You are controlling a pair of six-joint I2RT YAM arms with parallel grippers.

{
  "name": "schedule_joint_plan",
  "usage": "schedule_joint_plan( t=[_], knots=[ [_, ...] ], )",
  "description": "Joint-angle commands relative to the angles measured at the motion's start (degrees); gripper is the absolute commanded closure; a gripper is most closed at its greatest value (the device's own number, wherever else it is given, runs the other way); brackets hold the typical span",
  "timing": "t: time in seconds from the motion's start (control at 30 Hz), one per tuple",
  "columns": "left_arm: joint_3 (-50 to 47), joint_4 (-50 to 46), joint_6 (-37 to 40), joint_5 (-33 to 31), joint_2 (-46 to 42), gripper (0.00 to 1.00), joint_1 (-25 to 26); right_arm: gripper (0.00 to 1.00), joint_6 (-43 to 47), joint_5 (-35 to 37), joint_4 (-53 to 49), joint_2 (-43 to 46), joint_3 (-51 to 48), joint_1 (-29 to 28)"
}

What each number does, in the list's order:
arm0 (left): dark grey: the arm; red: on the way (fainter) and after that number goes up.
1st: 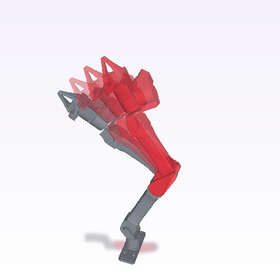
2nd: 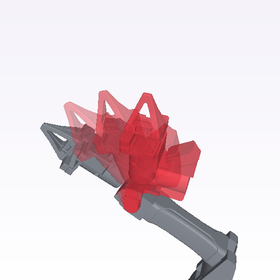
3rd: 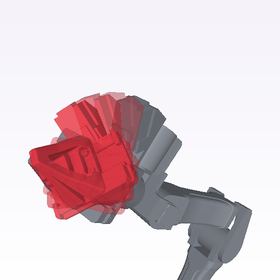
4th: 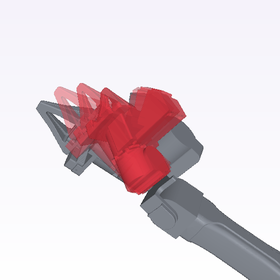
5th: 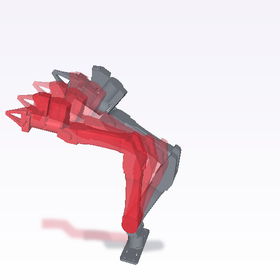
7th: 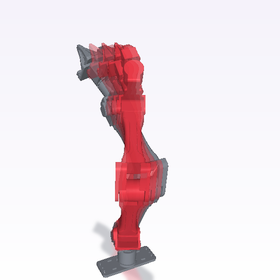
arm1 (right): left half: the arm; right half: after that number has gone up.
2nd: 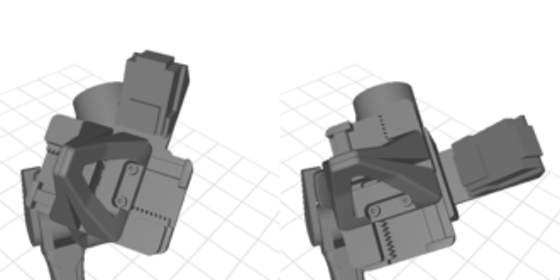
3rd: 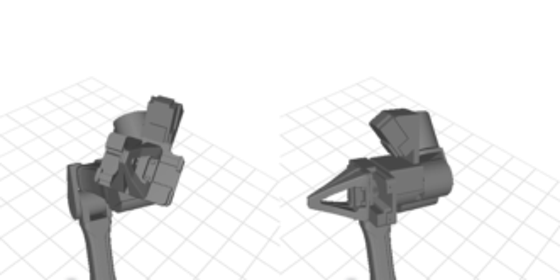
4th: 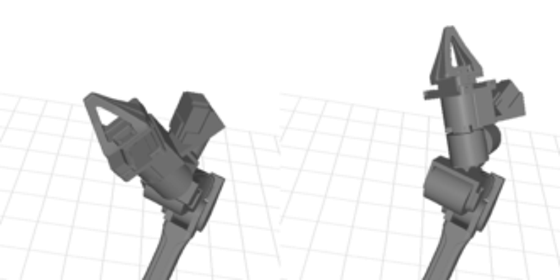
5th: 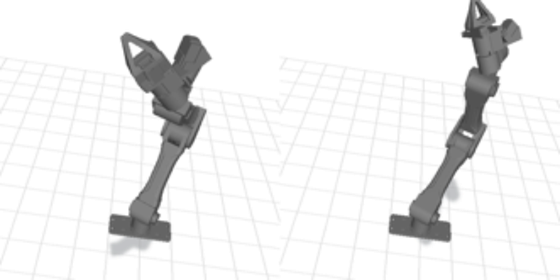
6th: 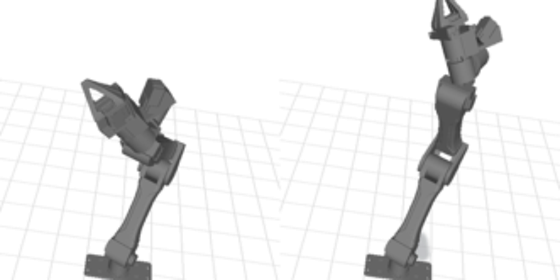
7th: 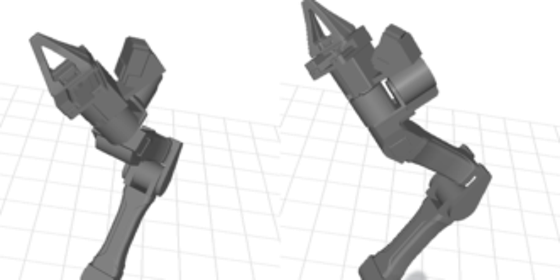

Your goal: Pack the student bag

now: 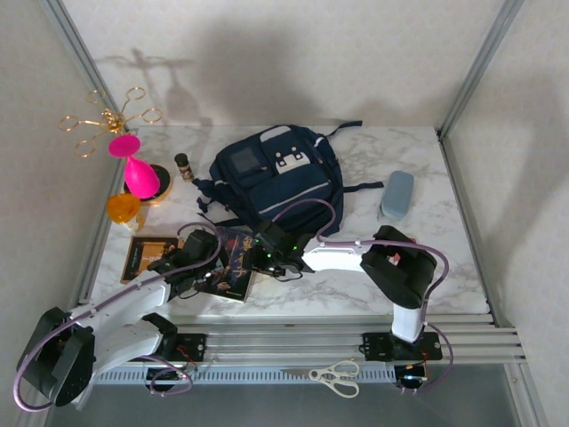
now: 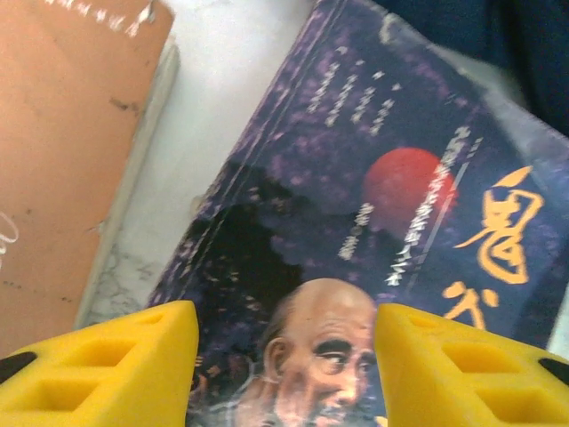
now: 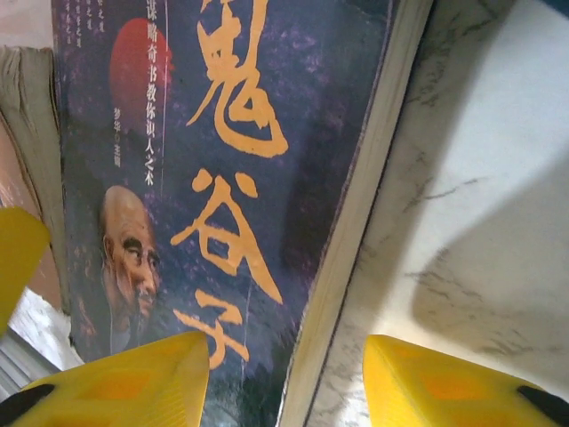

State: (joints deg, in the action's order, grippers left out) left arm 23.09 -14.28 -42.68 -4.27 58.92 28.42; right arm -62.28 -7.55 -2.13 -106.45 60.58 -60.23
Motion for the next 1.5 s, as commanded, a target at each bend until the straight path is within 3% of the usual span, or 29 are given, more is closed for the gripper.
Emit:
schedule_joint_plan(
  t=[0.0,0.17,0.63,0.93,1.23,1.47],
  knots=[
    [-1.7,2.0,-1.3,-1.9,0.6,0.46,-0.6,0.53,-3.3,0.1,2.2,-2.1,1.7,-1.1],
    [-3.5,3.7,-1.8,-1.8,2.3,0.49,-0.6,0.59,-3.5,-0.9,2.5,-4.6,4.0,-2.0],
    [-5.7,4.8,-2.4,-3.5,3.6,0.50,-0.7,0.80,-0.8,3.0,-2.5,-1.4,7.0,-2.8],
    [-5.2,4.5,-2.2,-3.2,2.5,0.49,-0.6,0.96,-1.2,2.6,-0.5,0.4,5.6,-2.9],
    [2.3,-4.3,-1.7,-2.5,-8.6,0.42,-1.3,1.00,2.1,0.2,0.0,5.9,3.1,-4.0],
    [14.4,-14.3,1.9,-1.2,-15.4,0.26,-5.8,1.00,6.8,-1.6,1.9,16.3,0.4,-4.0]
  ],
)
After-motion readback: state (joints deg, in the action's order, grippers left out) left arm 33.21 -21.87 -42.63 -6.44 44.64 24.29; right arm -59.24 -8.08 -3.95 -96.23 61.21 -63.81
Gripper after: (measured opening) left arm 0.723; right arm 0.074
